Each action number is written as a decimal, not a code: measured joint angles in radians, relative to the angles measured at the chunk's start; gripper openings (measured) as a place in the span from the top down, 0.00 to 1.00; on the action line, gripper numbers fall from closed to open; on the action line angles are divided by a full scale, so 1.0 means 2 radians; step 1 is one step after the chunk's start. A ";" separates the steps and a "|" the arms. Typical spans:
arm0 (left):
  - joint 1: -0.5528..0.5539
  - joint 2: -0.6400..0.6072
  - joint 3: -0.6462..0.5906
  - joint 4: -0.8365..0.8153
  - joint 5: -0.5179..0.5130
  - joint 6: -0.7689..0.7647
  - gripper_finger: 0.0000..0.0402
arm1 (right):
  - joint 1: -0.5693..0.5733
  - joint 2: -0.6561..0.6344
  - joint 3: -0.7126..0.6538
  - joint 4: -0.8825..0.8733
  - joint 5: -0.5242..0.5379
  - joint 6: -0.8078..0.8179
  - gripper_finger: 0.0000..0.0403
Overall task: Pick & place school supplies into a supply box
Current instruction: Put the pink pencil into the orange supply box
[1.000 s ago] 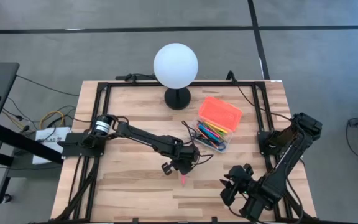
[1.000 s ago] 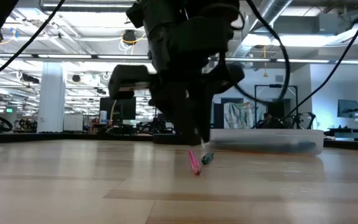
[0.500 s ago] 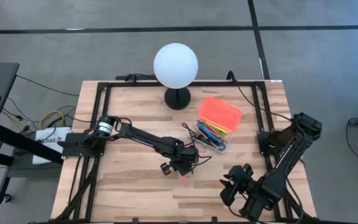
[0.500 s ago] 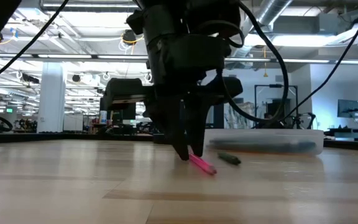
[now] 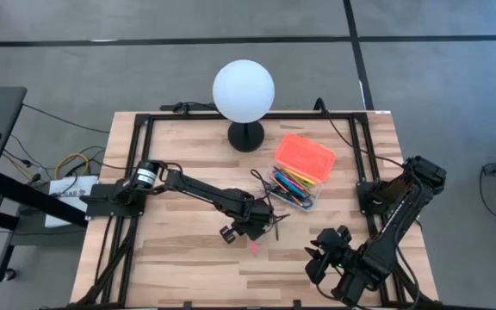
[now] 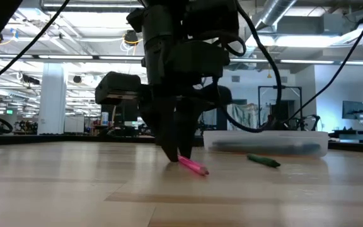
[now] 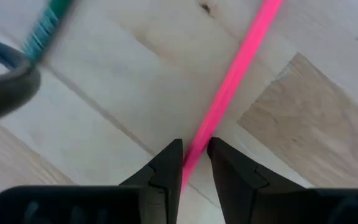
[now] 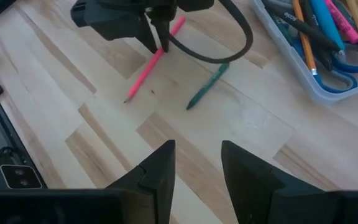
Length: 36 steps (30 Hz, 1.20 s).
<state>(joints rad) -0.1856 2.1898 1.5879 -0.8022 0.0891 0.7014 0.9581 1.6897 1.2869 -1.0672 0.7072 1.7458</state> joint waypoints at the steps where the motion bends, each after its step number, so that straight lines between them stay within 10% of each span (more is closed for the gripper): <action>1: 0.000 0.000 0.000 -0.005 0.000 -0.015 0.80 | 0.000 0.000 0.000 0.000 0.000 0.000 0.70; 23: -0.007 0.000 -0.001 -0.068 -0.042 -0.408 0.80 | 0.000 0.000 0.000 -0.001 0.000 -0.013 0.70; 36: -0.029 0.000 -0.004 -0.035 -0.043 -0.205 0.80 | 0.000 0.000 0.000 -0.005 0.000 -0.014 0.70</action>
<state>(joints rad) -0.2437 2.1902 1.5802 -0.8729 0.0037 0.2922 0.9581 1.6897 1.2869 -1.0762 0.7078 1.7187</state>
